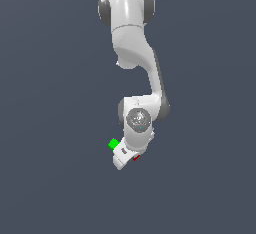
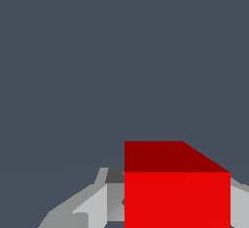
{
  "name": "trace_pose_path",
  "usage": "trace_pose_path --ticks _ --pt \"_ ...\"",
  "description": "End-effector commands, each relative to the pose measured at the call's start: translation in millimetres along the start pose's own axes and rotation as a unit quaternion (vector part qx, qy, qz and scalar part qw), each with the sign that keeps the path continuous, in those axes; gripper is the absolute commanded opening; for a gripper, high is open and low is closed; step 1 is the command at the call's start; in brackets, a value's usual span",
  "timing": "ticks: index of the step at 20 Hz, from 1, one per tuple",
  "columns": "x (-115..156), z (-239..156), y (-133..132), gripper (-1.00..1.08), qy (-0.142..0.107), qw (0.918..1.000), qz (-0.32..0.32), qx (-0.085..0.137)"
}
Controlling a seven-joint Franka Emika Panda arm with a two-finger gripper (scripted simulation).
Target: Stack the red cube on top of the green cube.
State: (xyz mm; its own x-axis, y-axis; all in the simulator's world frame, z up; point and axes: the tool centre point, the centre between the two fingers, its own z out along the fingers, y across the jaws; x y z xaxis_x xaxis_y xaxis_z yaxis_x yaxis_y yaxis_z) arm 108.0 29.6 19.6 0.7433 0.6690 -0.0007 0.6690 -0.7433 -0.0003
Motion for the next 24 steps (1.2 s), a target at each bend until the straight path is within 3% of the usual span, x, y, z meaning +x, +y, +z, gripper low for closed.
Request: trace_pose_path --ticks 1,13,24 --pt "0 0 0 -1.0 0.0 1.0 0.0 0.0" --pt "0 -7 0 -1.0 0.0 1.0 0.0 0.0" --pt "-1 -75 -1 -1.0 0.0 1.0 0.0 0.0"
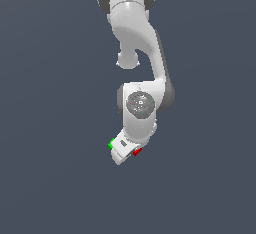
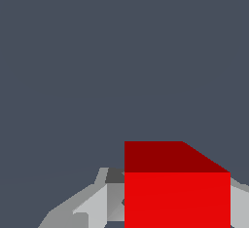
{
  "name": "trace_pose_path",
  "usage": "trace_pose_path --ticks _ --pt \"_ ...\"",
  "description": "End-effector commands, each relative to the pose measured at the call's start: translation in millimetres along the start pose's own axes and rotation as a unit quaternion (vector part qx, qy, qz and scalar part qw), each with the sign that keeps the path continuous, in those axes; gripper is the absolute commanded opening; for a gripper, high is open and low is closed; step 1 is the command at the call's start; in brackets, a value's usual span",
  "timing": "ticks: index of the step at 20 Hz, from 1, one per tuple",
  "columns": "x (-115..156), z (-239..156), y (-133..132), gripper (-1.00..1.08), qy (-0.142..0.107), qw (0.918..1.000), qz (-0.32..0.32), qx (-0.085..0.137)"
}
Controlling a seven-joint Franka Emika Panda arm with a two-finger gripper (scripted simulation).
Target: Stack the red cube on top of the green cube.
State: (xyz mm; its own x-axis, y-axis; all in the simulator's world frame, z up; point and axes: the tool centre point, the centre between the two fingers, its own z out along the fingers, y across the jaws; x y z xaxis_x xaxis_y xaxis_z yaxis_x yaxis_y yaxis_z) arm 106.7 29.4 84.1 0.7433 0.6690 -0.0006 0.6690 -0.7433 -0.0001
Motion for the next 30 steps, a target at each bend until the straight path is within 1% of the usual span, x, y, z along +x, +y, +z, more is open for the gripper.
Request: trace_pose_path --ticks 1,7,12,16,21,27,30 --pt "0 -16 0 -1.0 0.0 1.0 0.0 0.0" --pt "1 -35 0 -1.0 0.0 1.0 0.0 0.0" --pt "1 -35 1 -1.0 0.001 1.0 0.0 0.0" --pt "-6 -31 4 -1.0 0.001 1.0 0.0 0.0" --pt "-26 -18 13 -1.0 0.001 1.0 0.0 0.0" --pt "-67 9 33 -1.0 0.001 1.0 0.0 0.0" --pt "-83 19 41 -1.0 0.001 1.0 0.0 0.0"
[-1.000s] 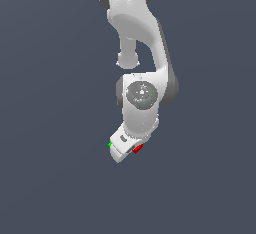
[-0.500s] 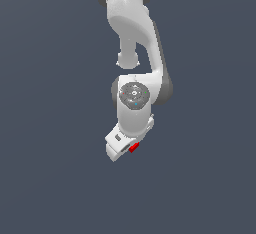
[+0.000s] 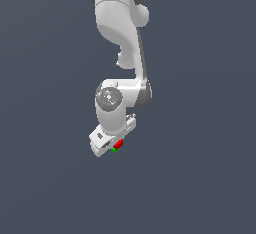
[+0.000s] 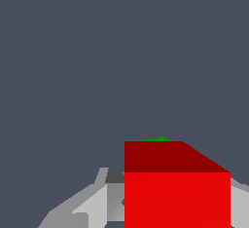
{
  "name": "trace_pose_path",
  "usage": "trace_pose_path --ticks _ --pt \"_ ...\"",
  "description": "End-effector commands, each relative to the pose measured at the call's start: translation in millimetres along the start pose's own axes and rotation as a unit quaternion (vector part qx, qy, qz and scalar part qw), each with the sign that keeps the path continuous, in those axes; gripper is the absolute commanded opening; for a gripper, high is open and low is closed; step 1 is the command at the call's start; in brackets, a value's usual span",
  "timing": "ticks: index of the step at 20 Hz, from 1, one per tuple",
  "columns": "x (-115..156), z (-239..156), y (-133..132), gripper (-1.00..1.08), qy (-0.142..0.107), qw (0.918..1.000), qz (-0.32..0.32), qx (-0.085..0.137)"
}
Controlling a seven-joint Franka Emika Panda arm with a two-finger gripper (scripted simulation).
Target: Stack the red cube on top of the green cube.
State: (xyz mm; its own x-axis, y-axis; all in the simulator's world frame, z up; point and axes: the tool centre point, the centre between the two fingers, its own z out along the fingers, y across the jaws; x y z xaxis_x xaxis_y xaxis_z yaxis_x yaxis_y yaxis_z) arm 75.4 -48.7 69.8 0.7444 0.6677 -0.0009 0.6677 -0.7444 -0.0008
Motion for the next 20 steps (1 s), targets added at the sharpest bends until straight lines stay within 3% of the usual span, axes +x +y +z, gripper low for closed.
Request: trace_pose_path --ticks 1,10,11,20 --pt "-11.1 7.1 5.6 -1.0 0.001 1.0 -0.001 0.0" --pt "-13.4 9.7 8.6 -1.0 0.0 1.0 -0.001 0.0" --pt "-13.4 9.7 8.6 1.0 0.0 1.0 -0.001 0.0" --pt "-13.4 9.7 8.6 1.0 0.0 1.0 -0.001 0.0"
